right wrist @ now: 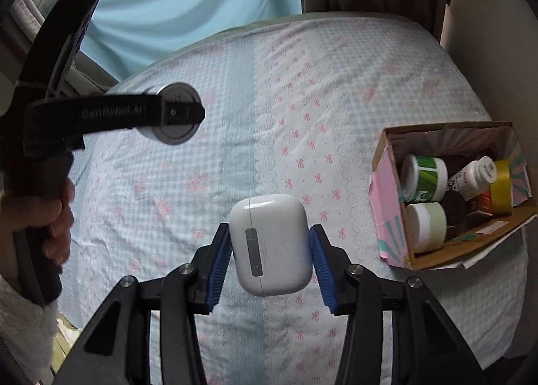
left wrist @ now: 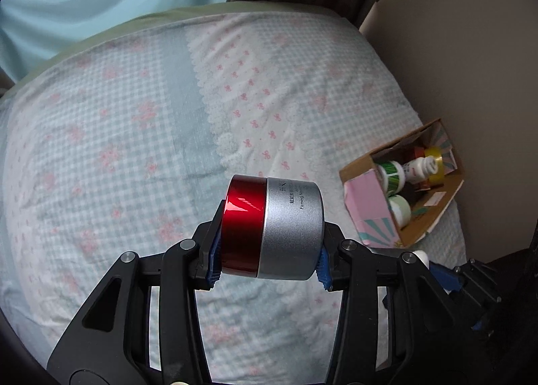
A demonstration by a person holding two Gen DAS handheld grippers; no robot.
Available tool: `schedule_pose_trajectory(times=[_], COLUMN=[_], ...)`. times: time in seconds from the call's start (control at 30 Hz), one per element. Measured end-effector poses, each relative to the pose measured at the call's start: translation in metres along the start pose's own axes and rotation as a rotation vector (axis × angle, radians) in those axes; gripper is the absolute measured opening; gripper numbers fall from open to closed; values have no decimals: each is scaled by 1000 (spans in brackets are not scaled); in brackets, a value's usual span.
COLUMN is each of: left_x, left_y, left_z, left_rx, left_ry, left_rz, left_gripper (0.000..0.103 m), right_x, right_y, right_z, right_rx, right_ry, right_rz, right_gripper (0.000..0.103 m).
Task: Organize rigid objects
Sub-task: 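Carry the red cylinder and earbud case into the cardboard box and release both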
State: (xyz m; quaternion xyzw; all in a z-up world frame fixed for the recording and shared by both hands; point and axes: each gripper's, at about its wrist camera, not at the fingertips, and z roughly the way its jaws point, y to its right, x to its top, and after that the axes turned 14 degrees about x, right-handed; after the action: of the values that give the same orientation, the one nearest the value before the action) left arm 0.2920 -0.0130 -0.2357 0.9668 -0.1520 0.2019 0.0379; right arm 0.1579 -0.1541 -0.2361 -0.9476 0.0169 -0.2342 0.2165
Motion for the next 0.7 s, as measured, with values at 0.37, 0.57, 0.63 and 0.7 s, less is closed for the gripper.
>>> schedule_pose_trajectory(times=[0.37,0.57,0.63,0.7], left_x=[-11,-12,-11,-10], left_y=[67,118,141,163], left_z=[-60,-68,-66,-60], left_rx=[-8,3,7,13], left_ry=[47,49,43,38], left_rz=[-26,-92,-110,-125], left_gripper=[39,39,39,39], right_x=[30,48,55,62], right_y=[56,121,149,174], right_z=[-98,-136,-146,-152], right_rx=[-23,-34,-41,-44], right_ry=[99,84,72,61], right_rz=[79,65,60,62], right_gripper=[43,43,43,43])
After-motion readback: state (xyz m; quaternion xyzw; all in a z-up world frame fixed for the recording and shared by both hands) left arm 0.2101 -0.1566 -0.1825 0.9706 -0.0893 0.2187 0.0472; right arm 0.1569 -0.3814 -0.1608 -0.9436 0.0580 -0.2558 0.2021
